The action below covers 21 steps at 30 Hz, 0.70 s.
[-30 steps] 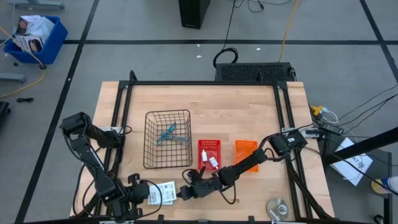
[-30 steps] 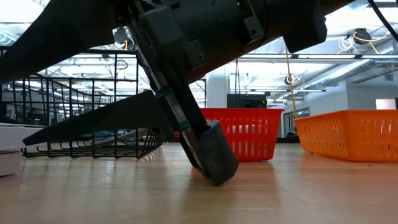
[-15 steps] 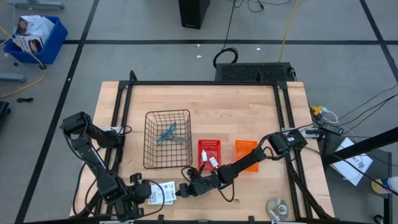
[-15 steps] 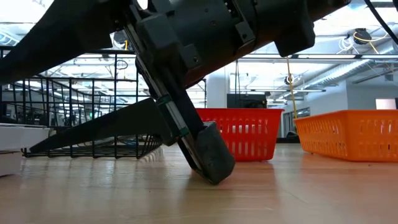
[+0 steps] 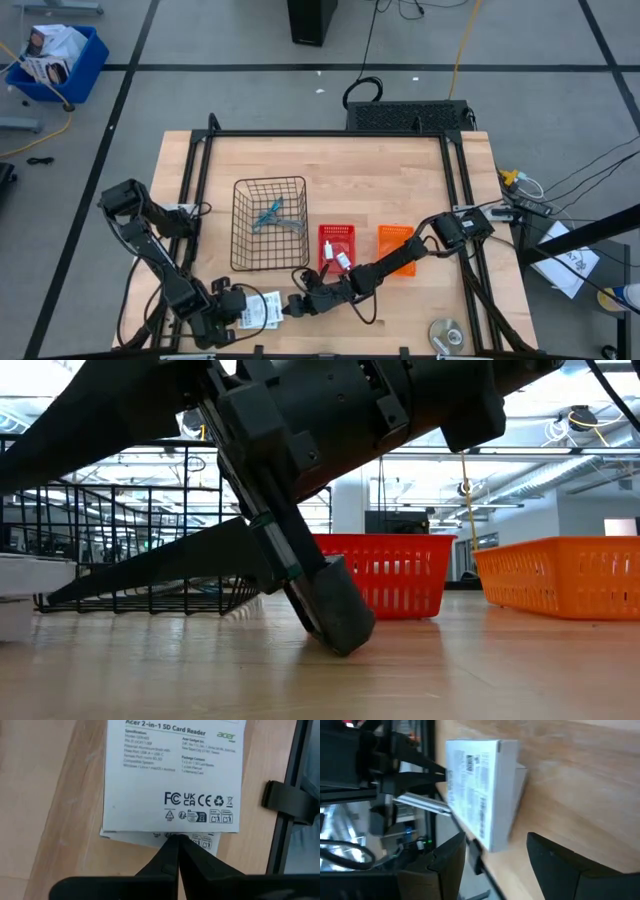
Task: Pick and place items into bin
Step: Put the top white card reader box into the orange bin
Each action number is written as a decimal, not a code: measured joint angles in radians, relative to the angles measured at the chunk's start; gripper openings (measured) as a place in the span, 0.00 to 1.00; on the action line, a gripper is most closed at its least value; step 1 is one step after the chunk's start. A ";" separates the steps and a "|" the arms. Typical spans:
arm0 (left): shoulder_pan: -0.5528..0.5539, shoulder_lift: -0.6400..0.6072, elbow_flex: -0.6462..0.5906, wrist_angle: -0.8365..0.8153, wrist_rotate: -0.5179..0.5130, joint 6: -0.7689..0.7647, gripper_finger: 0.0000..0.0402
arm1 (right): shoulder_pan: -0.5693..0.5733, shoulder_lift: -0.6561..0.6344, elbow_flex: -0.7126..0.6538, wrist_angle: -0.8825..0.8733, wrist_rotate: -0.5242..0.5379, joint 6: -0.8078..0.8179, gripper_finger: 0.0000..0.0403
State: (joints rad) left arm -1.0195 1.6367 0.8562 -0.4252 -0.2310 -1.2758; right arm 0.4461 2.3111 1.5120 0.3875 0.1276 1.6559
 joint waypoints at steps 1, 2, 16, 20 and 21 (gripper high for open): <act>0.000 0.000 0.000 0.000 -0.002 -0.001 0.04 | 0.000 0.008 0.002 0.016 0.000 0.002 0.51; 0.000 0.000 0.000 0.003 -0.002 0.000 0.04 | 0.000 0.014 0.006 0.030 -0.001 0.006 0.51; -0.001 0.000 -0.002 0.020 -0.041 0.014 0.01 | -0.006 0.097 0.110 0.034 -0.117 -0.008 0.51; 0.001 0.000 -0.002 0.030 -0.054 0.007 0.03 | 0.001 0.097 0.110 -0.030 -0.161 -0.002 0.51; 0.001 0.000 -0.002 0.033 -0.055 0.006 0.04 | 0.004 0.098 0.110 -0.038 -0.176 0.006 0.51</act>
State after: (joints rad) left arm -1.0183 1.6367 0.8547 -0.3925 -0.2862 -1.2697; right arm 0.4502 2.4090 1.6222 0.3497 -0.0480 1.6617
